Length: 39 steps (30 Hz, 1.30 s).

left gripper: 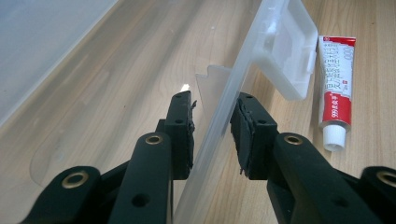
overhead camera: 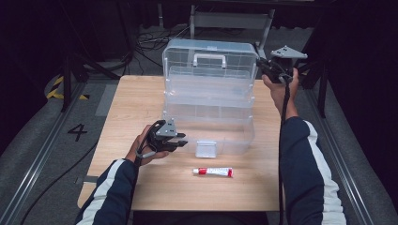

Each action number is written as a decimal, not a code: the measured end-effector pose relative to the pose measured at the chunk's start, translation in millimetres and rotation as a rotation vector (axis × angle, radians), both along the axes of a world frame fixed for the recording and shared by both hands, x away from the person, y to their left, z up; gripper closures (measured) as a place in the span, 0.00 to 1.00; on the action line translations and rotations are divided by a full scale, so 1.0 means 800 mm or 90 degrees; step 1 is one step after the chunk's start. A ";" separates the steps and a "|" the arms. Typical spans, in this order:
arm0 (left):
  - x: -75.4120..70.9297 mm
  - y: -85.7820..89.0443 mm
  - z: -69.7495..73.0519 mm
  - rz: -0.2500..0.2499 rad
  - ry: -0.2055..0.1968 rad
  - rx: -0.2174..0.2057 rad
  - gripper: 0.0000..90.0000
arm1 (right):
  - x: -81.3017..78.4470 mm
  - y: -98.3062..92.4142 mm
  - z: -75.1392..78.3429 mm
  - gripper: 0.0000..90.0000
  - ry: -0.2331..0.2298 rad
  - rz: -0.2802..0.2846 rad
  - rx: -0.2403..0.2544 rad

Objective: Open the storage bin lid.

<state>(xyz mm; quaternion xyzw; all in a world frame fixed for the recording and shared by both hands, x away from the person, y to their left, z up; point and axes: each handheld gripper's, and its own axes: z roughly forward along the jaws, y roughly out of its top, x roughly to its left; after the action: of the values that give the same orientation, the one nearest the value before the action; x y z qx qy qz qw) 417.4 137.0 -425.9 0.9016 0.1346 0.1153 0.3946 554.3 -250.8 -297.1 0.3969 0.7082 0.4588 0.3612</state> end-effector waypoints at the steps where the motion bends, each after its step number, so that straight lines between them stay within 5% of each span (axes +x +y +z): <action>1: 0.000 0.000 0.000 0.001 0.001 0.000 0.77 | 0.002 0.000 0.000 0.94 0.002 0.000 0.001; 9: 0.000 0.000 0.000 0.001 0.001 -0.001 0.78 | 0.024 0.002 0.001 0.93 0.026 -0.004 -0.016; 22: -0.001 0.001 -0.001 0.005 0.001 -0.003 0.77 | 0.061 0.001 -0.010 0.93 0.051 -0.014 0.007; 39: -0.003 0.000 -0.002 0.010 -0.007 -0.008 0.76 | 0.121 0.004 -0.041 0.91 0.104 -0.031 -0.002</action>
<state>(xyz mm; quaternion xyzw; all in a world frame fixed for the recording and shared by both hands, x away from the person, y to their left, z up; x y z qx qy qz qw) 415.0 137.3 -427.7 0.8974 0.1403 0.1227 0.3998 650.7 -247.4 -329.7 0.4493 0.7264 0.4148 0.3138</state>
